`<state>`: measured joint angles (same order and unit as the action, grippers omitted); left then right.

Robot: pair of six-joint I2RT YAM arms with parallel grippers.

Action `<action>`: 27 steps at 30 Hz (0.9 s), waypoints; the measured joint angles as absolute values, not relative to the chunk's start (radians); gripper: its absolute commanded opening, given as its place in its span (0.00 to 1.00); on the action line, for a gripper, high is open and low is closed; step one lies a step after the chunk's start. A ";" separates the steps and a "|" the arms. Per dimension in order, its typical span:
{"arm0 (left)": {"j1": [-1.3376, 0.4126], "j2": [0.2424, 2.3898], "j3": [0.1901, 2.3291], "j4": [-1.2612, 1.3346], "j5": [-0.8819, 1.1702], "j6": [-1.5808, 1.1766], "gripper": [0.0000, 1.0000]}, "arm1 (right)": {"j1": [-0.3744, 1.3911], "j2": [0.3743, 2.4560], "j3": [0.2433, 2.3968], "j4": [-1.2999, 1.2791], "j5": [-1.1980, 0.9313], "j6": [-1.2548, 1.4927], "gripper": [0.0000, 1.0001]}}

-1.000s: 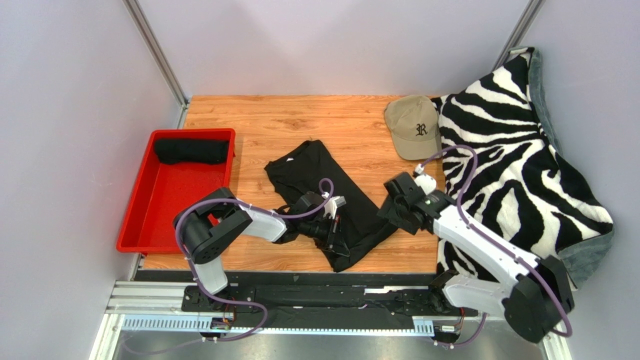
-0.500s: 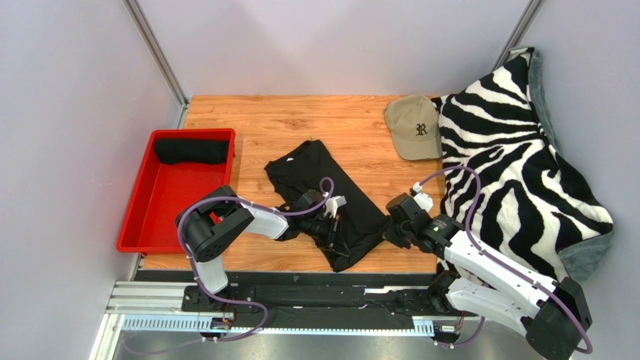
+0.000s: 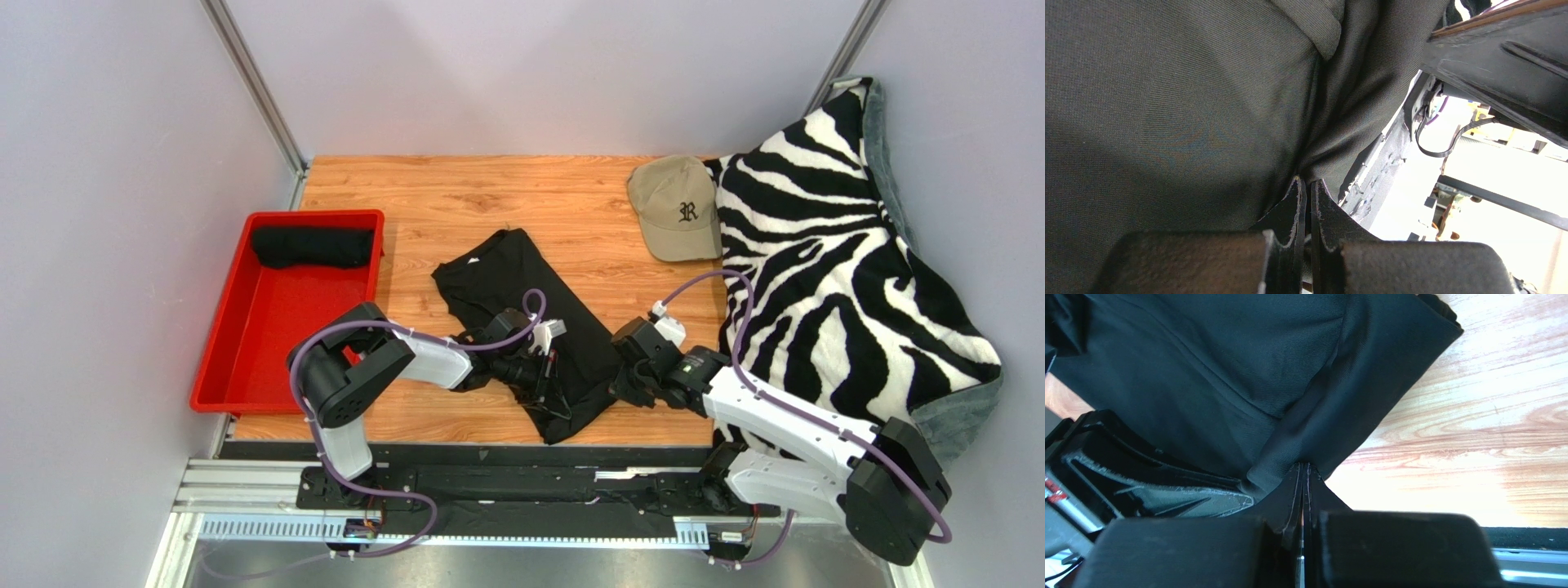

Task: Roll the t-shirts
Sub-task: Roll the T-shirt to the center of the board.

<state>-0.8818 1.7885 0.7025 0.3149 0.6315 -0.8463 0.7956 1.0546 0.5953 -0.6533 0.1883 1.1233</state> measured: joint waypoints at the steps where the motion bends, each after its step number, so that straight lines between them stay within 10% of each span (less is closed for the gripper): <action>1: -0.882 1.789 0.704 0.310 0.632 -0.845 0.00 | 0.796 1.063 0.595 -0.648 0.189 1.124 0.00; 15: -0.882 1.725 0.737 0.158 0.592 -0.754 0.47 | 0.795 1.204 0.677 -0.638 0.190 1.124 0.00; 27: -0.881 1.490 0.738 0.018 0.419 -0.655 0.53 | 0.762 1.324 0.773 -0.638 0.181 1.108 0.00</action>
<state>-0.8814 1.4902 0.7376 0.0181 0.4194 -0.6552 0.7616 1.3243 0.7727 -0.6376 0.1806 1.1080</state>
